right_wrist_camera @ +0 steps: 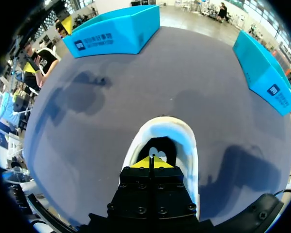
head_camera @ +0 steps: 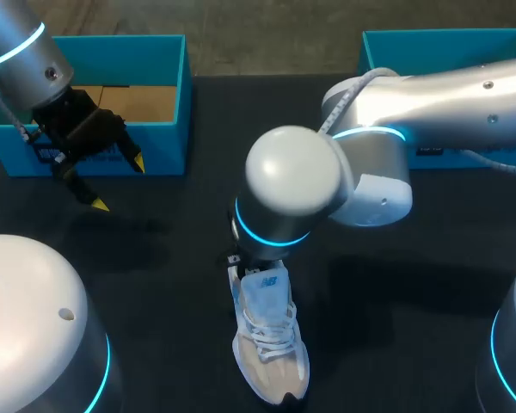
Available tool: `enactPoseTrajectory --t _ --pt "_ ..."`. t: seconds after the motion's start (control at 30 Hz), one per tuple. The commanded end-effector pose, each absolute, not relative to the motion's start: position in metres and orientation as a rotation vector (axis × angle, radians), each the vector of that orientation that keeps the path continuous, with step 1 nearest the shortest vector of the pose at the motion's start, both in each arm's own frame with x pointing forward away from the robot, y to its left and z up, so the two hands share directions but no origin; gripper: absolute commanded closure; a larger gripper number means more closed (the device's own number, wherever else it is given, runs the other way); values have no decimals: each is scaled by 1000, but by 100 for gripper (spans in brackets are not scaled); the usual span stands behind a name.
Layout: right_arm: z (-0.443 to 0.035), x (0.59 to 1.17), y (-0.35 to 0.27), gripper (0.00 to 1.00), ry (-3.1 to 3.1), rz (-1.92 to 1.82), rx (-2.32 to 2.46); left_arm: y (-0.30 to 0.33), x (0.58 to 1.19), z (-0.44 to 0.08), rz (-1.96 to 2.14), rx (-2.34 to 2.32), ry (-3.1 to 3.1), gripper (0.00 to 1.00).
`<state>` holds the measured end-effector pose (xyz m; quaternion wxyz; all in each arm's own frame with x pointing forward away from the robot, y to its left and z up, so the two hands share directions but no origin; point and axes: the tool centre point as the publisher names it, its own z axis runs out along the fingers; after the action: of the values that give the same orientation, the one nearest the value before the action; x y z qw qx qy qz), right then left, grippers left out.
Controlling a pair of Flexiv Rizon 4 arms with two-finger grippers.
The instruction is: Take the shoe out of the shoebox, open the shoe tongue, remove and reinsert the insole, then place the shoe into the shoebox
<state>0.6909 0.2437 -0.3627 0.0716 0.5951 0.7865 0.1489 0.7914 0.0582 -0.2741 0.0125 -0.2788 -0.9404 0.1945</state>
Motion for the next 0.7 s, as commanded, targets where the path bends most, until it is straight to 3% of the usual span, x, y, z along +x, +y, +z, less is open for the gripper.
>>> enactPoseTrajectory --t 0.03,0.7 --pt "-379 701 242 100 2428 445 1816 58 790 -274 602 -870 -2934 0" --pt "-406 690 247 100 2431 346 1829 58 790 -274 602 -870 -2934 0"
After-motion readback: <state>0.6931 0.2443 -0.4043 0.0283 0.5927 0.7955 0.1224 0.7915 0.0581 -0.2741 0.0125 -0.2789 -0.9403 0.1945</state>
